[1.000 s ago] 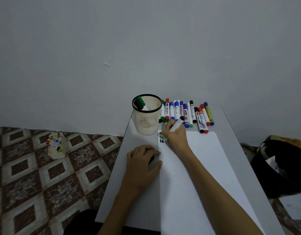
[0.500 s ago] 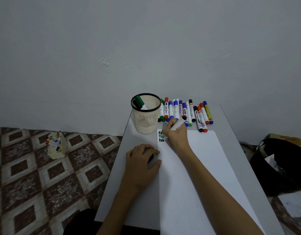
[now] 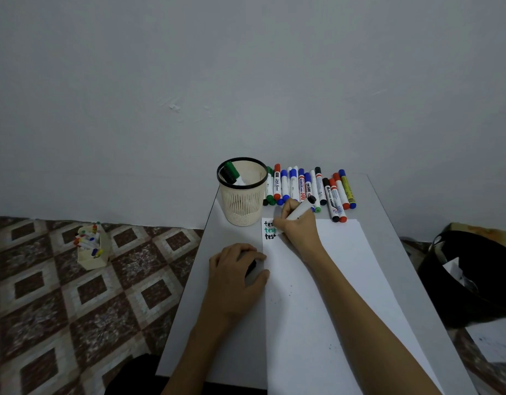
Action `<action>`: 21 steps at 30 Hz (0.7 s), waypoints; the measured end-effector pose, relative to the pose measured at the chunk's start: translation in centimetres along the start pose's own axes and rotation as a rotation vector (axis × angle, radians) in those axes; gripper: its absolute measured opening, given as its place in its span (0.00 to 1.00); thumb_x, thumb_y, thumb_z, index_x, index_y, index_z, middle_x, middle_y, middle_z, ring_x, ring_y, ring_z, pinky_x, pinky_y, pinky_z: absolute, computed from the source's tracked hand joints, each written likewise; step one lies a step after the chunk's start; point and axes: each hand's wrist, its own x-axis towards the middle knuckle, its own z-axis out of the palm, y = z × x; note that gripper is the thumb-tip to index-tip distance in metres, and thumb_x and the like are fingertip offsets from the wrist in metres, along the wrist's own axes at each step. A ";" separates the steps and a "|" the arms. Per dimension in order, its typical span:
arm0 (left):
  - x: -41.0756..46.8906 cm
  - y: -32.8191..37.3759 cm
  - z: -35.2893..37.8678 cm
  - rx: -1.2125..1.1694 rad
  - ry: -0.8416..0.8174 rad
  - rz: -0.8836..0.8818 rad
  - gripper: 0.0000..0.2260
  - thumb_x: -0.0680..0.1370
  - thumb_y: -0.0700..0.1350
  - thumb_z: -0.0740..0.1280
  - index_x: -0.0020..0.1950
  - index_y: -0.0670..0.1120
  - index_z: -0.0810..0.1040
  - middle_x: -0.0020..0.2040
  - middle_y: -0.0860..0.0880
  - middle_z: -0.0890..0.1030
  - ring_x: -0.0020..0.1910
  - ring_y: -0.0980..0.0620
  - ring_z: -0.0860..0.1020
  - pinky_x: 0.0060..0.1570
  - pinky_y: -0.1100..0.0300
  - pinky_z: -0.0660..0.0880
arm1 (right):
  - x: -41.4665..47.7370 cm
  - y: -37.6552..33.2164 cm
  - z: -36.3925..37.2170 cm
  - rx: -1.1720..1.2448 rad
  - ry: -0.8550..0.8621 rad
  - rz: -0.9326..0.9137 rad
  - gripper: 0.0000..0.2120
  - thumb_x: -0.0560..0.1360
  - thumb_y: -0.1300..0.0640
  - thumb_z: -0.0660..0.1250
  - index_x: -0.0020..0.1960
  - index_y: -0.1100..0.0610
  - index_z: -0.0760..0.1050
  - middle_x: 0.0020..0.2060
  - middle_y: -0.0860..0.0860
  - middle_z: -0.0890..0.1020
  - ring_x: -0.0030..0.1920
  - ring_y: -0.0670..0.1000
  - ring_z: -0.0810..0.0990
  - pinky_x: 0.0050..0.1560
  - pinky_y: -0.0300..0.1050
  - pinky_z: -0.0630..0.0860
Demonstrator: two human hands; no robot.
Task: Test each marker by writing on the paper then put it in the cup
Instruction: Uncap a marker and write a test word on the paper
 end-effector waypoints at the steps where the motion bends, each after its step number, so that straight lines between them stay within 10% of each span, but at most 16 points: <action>1: 0.0 0.0 0.0 0.000 0.000 -0.001 0.16 0.71 0.58 0.61 0.52 0.53 0.80 0.53 0.53 0.77 0.55 0.53 0.73 0.57 0.54 0.63 | 0.0 0.0 0.1 -0.004 -0.004 -0.009 0.10 0.67 0.72 0.70 0.38 0.63 0.69 0.34 0.60 0.73 0.35 0.50 0.74 0.39 0.37 0.76; 21: 0.0 0.3 -0.2 -0.031 0.021 0.001 0.17 0.70 0.57 0.62 0.54 0.53 0.79 0.54 0.54 0.75 0.55 0.57 0.70 0.57 0.54 0.64 | -0.1 -0.2 -0.3 0.165 -0.020 -0.002 0.14 0.69 0.74 0.68 0.36 0.59 0.67 0.30 0.53 0.71 0.32 0.48 0.73 0.37 0.40 0.77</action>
